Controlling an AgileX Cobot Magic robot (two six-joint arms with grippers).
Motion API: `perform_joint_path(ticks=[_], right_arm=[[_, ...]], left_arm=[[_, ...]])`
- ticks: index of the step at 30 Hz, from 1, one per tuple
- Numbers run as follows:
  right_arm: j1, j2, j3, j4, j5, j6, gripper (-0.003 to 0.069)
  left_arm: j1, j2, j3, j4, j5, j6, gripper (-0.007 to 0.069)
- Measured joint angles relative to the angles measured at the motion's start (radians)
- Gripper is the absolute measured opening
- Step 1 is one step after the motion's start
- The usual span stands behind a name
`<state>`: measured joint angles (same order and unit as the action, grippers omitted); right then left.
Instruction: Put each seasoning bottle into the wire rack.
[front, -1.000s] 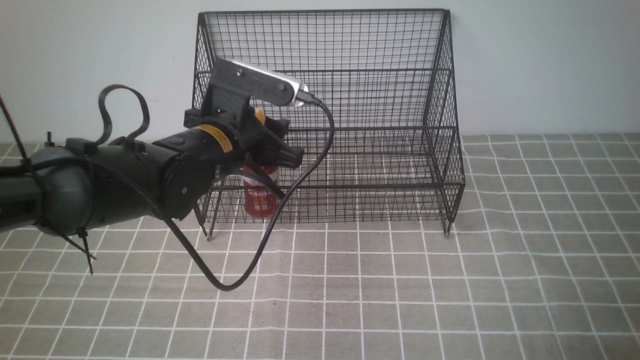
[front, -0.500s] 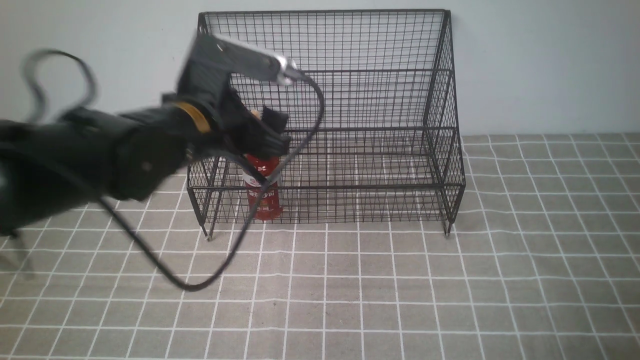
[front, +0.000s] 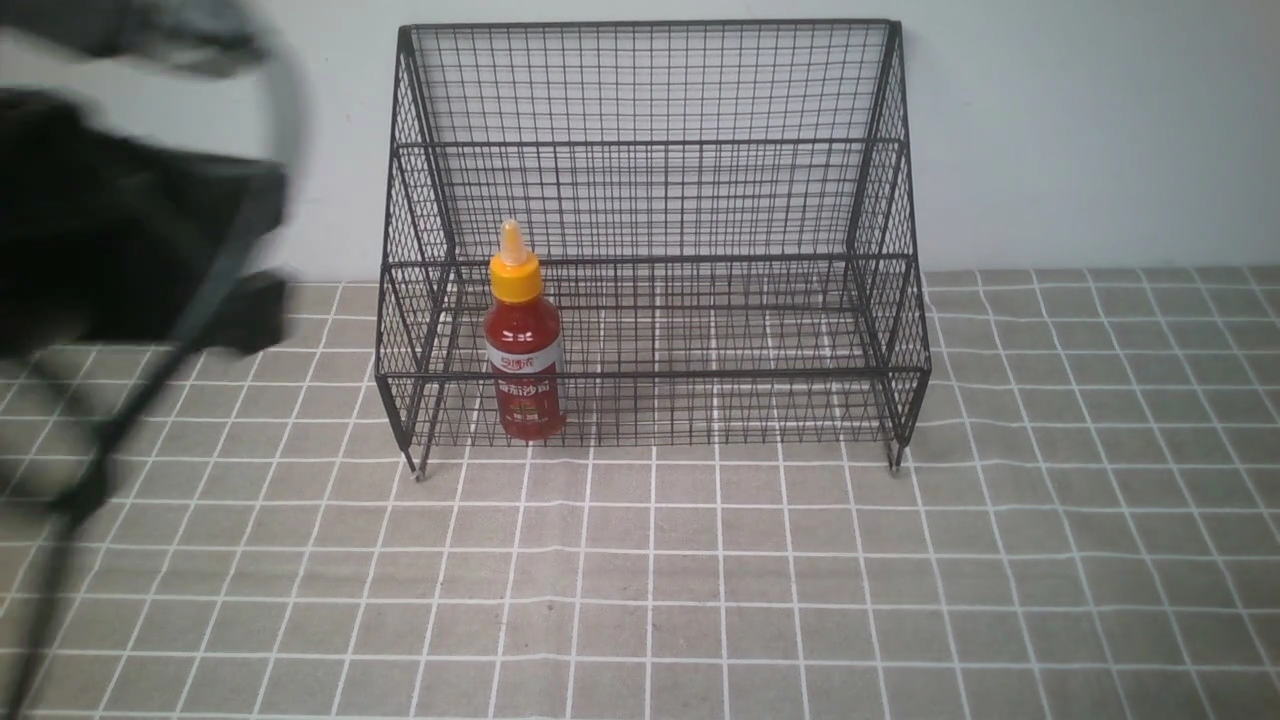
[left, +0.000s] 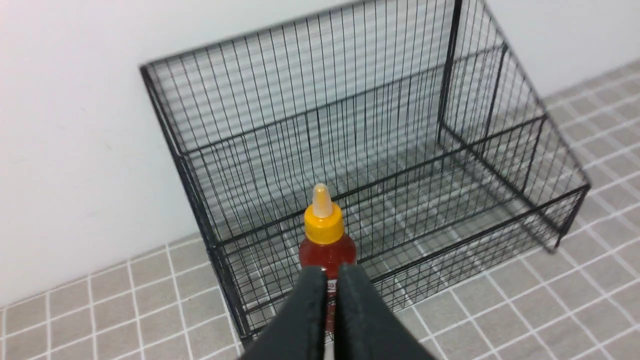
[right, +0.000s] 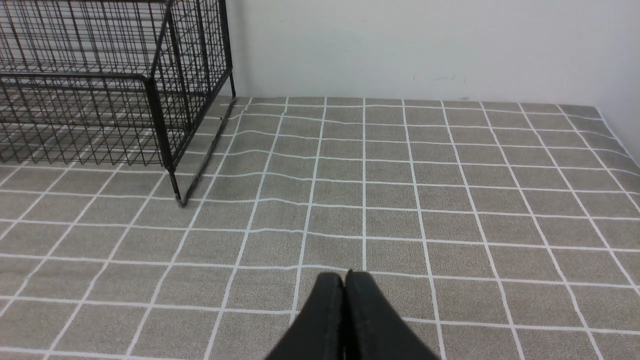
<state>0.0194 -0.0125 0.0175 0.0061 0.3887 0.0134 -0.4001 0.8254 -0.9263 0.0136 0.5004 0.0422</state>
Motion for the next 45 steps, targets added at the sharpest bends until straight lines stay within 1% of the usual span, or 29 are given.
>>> perform_joint_path(ticks=[6,10,23,25,27,30,35,37,40,45], right_arm=[[0.000,0.000,0.000,0.000,0.000,0.000,-0.0012],[0.000,0.000,0.000,0.000,0.000,0.000,-0.0012],[0.000,0.000,0.000,0.000,0.000,0.000,-0.0012],[0.000,0.000,0.000,0.000,0.000,0.000,-0.0012],[0.000,0.000,0.000,0.000,0.000,0.000,-0.0012],[0.000,0.000,0.000,0.000,0.000,0.000,-0.0012],[0.000,0.000,0.000,0.000,0.000,0.000,-0.0012],[0.000,0.000,0.000,0.000,0.000,0.000,-0.0012],[0.000,0.000,0.000,0.000,0.000,0.000,-0.0012],[0.000,0.000,0.000,0.000,-0.001,0.000,-0.0012]], left_arm=[[0.000,-0.215,0.089,0.000,0.042,-0.007,-0.0007],[0.000,-0.280,0.093,0.000,0.069,-0.009,-0.0007],[0.001,-0.322,0.099,-0.002,0.098,-0.031,-0.0007],[0.021,-0.353,0.128,-0.014,0.097,-0.030,-0.0007],[0.057,-0.402,0.180,-0.025,0.084,-0.028,-0.0007],[0.126,-0.500,0.317,-0.042,0.027,-0.025,-0.0007],[0.259,-0.705,0.656,-0.043,-0.080,-0.019,-0.0007],[0.290,-0.765,0.759,-0.033,-0.097,-0.015,-0.0007],[0.312,-0.829,0.894,-0.023,-0.109,-0.013,-0.0007],[0.315,-0.837,0.951,-0.023,-0.114,-0.013,-0.0007]])
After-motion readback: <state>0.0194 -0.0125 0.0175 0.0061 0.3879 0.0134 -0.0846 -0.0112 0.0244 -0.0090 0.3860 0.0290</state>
